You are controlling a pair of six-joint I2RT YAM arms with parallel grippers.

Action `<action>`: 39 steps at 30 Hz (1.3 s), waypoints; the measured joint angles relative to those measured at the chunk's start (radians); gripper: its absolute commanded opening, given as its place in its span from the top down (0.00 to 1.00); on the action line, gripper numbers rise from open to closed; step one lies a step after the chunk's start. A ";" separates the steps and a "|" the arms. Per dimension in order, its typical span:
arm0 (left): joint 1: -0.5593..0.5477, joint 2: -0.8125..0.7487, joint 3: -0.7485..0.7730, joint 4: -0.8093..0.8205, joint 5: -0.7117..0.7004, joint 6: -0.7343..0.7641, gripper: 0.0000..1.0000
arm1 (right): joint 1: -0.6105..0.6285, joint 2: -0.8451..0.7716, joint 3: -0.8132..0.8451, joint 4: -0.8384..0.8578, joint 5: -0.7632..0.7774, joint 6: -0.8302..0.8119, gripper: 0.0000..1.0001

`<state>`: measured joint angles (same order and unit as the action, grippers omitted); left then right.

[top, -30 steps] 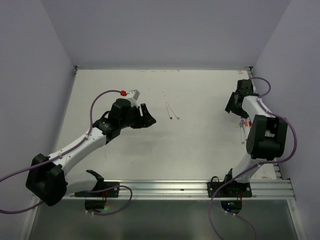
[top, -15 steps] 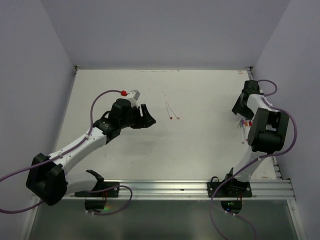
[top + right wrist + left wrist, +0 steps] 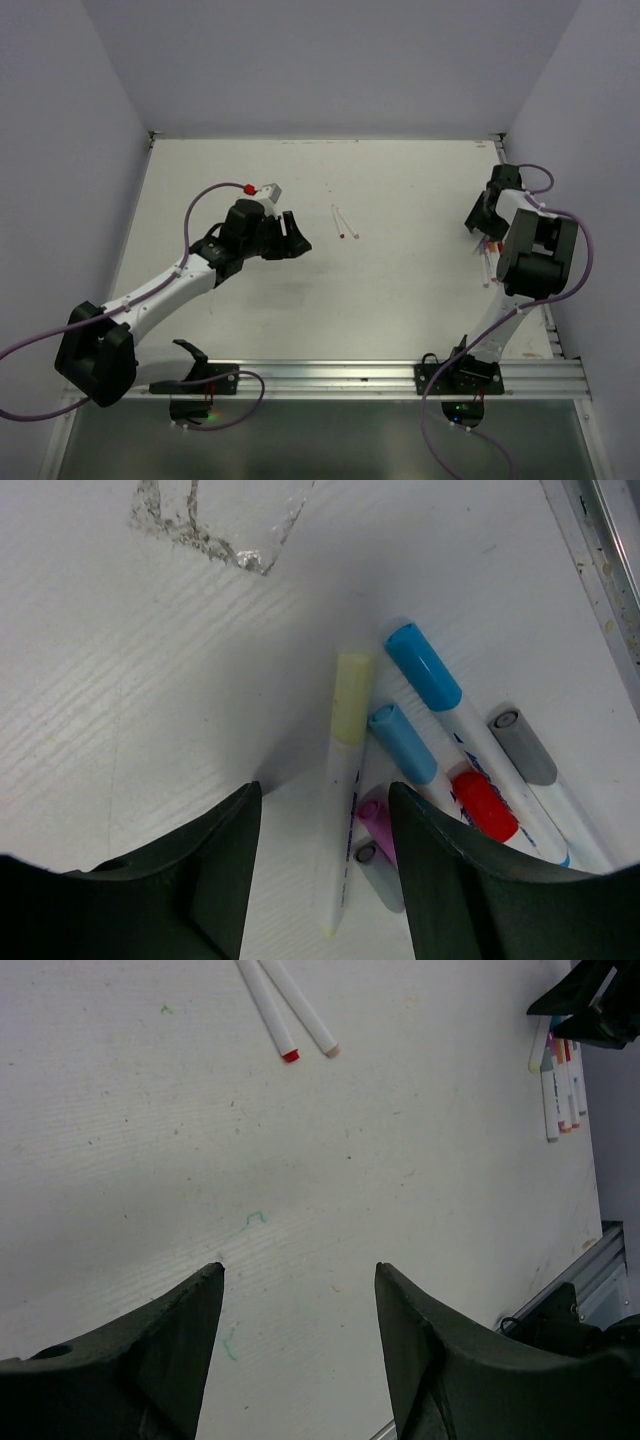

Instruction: Open the pen caps

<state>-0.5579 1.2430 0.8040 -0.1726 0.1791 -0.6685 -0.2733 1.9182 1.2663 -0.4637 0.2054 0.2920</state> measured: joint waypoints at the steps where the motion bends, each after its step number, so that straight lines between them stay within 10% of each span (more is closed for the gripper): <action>1: 0.000 0.001 0.000 0.000 0.000 0.000 0.36 | -0.001 0.003 0.003 0.006 -0.002 -0.001 0.43; 10: 0.000 0.002 0.000 0.000 0.000 0.000 0.36 | -0.003 0.031 0.030 0.038 -0.023 -0.004 0.66; 16: 0.000 0.010 0.000 0.000 0.001 0.000 0.36 | -0.003 0.031 0.027 0.051 -0.014 -0.019 1.00; 28: 0.002 0.027 0.088 -0.032 0.037 0.037 0.39 | 0.132 -0.002 0.034 0.018 -0.029 -0.031 1.00; 39: 0.159 0.102 0.150 0.046 0.366 0.049 0.43 | 0.486 -0.432 -0.113 0.111 -0.463 -0.008 1.00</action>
<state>-0.3992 1.3449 0.9539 -0.1265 0.5449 -0.6193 0.2131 1.4860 1.1530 -0.3523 -0.2581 0.2836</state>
